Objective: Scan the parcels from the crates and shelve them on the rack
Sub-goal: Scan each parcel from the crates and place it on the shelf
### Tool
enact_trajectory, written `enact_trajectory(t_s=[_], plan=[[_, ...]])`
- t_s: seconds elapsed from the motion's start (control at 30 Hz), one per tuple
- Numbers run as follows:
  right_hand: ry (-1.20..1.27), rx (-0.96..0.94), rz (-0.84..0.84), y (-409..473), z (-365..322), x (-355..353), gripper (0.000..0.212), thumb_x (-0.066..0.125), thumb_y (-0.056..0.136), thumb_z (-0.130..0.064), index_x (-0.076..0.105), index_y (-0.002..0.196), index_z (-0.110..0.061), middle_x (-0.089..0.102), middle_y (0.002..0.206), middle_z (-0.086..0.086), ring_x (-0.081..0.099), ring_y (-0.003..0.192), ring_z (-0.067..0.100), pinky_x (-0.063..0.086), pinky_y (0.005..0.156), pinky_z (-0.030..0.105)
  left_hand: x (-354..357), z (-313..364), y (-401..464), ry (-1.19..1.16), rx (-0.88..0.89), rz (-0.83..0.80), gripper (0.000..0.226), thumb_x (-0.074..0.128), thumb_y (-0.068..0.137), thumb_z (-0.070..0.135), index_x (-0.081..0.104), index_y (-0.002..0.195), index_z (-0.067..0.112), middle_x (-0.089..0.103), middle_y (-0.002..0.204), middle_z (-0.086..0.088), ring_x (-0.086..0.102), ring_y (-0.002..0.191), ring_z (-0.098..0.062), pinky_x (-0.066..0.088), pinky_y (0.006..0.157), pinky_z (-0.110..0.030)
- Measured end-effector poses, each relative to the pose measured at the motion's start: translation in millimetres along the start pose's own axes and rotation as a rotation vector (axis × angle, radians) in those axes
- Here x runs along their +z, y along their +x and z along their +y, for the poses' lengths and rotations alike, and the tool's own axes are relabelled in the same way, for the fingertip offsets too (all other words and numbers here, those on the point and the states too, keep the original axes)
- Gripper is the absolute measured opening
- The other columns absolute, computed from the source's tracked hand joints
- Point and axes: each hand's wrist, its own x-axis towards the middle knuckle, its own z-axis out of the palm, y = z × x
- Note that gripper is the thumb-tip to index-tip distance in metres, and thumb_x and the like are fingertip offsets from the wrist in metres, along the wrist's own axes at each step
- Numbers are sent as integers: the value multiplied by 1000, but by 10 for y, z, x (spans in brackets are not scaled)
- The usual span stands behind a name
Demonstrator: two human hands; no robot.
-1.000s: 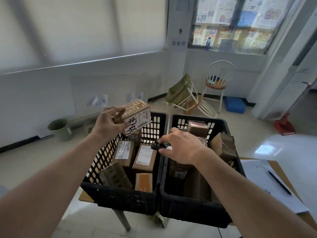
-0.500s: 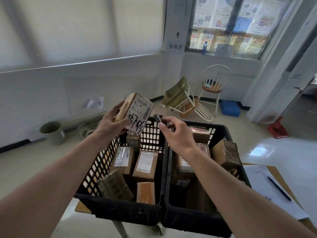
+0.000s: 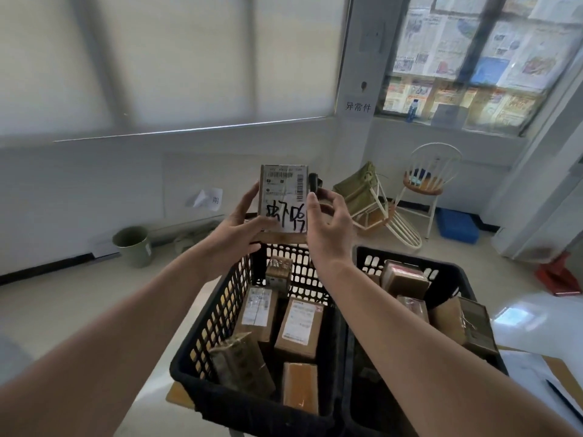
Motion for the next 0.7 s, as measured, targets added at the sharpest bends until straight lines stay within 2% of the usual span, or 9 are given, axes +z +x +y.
enact_trajectory(t_s=[0.1,0.27,0.37,0.53,0.7], plan=[[15,-58,-42,-32,-54,54,40,62,105,-45,61,134,-18,66,132,6,61,126,25,51,111,52,-4,56,-163,34,41,79,91,76,84,30,28,156,59,77,116,13,73,112,-18,43,110,-53],[57,-120,-211,-192,-173,116,32,64,105,-42,61,128,-22,65,129,3,62,123,24,52,109,54,115,99,-590,92,148,375,71,68,97,12,38,157,37,63,136,-11,73,111,-29,60,96,-49],[95,-161,-347,-403,-232,104,29,63,105,-43,59,127,-25,65,128,2,62,122,23,55,105,54,186,100,-965,157,226,581,64,71,95,5,48,151,26,61,137,-4,74,108,-24,64,81,-35],[205,-207,-564,-958,-384,88,31,63,105,-40,61,129,-21,64,130,6,60,126,27,56,103,57,345,108,-1863,310,261,815,66,78,93,14,52,149,35,70,125,8,71,109,-6,63,83,-30],[310,-243,-728,-1770,-719,171,30,65,104,-42,64,129,-26,64,124,6,64,116,21,56,100,53,541,235,-2957,413,285,1058,78,80,86,26,44,151,51,72,124,10,70,112,-8,63,83,-30]])
